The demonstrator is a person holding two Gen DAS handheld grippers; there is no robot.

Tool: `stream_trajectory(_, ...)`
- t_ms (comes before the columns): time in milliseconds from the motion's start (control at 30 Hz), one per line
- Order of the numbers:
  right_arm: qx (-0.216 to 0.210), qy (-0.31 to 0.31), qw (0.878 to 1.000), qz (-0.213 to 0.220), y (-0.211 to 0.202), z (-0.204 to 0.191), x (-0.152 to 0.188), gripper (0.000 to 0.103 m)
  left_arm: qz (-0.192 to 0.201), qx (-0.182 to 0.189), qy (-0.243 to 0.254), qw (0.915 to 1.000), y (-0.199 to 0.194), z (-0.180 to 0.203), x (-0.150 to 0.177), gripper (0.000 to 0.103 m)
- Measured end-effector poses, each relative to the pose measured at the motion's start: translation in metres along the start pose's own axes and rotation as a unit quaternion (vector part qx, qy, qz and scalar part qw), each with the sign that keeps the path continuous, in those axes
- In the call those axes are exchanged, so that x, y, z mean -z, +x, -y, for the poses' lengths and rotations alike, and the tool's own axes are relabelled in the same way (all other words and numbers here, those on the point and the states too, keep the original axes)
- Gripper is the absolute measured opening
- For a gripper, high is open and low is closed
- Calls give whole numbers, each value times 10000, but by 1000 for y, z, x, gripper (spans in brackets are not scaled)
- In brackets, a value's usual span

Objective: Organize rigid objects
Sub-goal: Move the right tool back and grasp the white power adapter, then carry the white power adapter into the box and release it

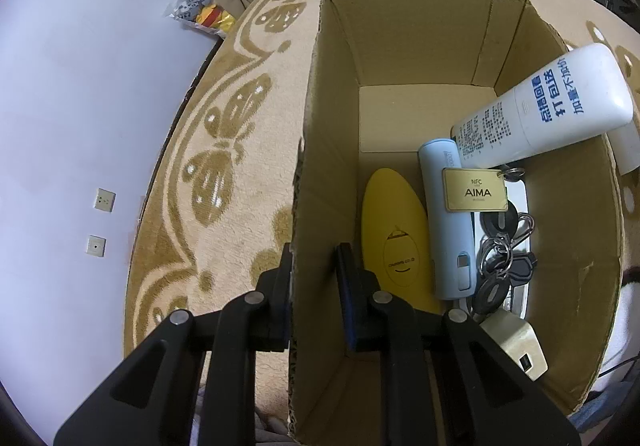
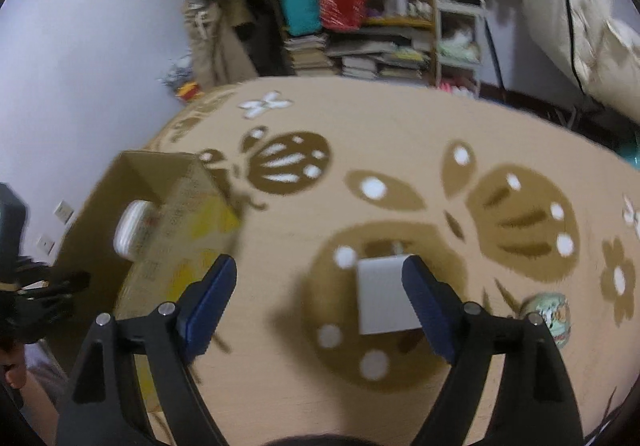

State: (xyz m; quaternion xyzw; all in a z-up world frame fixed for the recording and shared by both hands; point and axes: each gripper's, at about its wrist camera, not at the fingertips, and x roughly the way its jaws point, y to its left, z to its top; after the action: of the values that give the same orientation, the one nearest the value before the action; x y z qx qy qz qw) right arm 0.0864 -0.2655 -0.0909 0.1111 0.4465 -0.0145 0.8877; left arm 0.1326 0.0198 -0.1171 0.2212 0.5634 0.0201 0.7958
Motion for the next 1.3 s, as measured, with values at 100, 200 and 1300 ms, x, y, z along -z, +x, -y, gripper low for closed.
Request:
stream_trajectory(100,123,12,9999,-50,12,6,5,90,16,-79,43,10000,0,3,1,19)
stream_trajectory(200,243,69,9996,-153,27,10,9,89,35,-185,122,9997,0,6,2,19)
stream_trajectory(1300,-610,75,9972,424,-34,-40,7,56,21,-142,91,9999,0,4,1,19)
